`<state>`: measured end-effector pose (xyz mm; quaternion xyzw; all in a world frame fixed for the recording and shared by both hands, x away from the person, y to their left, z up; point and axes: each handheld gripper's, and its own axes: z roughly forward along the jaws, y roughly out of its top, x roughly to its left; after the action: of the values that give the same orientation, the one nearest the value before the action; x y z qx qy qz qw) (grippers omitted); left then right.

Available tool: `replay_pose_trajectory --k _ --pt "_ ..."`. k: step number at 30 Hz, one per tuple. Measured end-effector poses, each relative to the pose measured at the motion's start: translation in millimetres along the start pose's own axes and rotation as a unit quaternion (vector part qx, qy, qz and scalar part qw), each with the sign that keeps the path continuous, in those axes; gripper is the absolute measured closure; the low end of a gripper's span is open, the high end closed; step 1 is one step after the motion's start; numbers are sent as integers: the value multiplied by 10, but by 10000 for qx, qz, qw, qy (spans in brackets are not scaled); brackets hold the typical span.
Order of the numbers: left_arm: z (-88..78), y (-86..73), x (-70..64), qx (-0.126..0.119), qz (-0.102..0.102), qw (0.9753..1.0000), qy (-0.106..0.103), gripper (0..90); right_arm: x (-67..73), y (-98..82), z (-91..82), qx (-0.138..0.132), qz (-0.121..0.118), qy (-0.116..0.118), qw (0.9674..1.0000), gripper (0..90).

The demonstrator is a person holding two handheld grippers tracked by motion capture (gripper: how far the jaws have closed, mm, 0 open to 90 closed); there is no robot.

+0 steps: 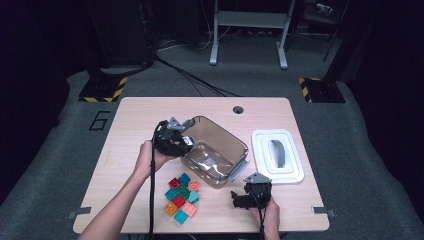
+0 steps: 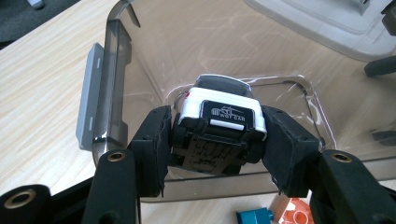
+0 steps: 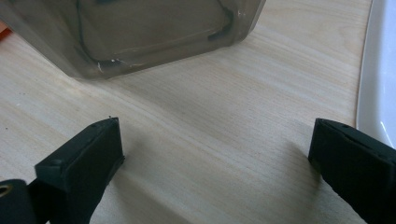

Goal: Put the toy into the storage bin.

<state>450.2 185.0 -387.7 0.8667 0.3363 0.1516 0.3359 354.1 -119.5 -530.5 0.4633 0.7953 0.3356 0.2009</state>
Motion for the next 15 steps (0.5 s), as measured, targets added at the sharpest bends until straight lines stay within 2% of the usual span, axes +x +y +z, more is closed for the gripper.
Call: replay_pose_trajectory --k 3,8,10,13,15 --pt "-11 -13 7 8 -83 10000 -19 458 -2 0 0 4 -5 9 10000 23" --pt "-69 -26 1 -21 -71 10000 11 444 0 0 0 0 2 -6 10000 23" --pt "-80 -29 -7 -30 -124 9999 17 417 1 0 0 3 9 -6 10000 23" --pt "-142 -44 -2 -80 -68 9999 45 383 11 3 5 -32 99 -35 9999 25" --pt "-201 -67 -15 -189 -82 9998 50 314 8 2 0 -8 90 -16 10000 26"
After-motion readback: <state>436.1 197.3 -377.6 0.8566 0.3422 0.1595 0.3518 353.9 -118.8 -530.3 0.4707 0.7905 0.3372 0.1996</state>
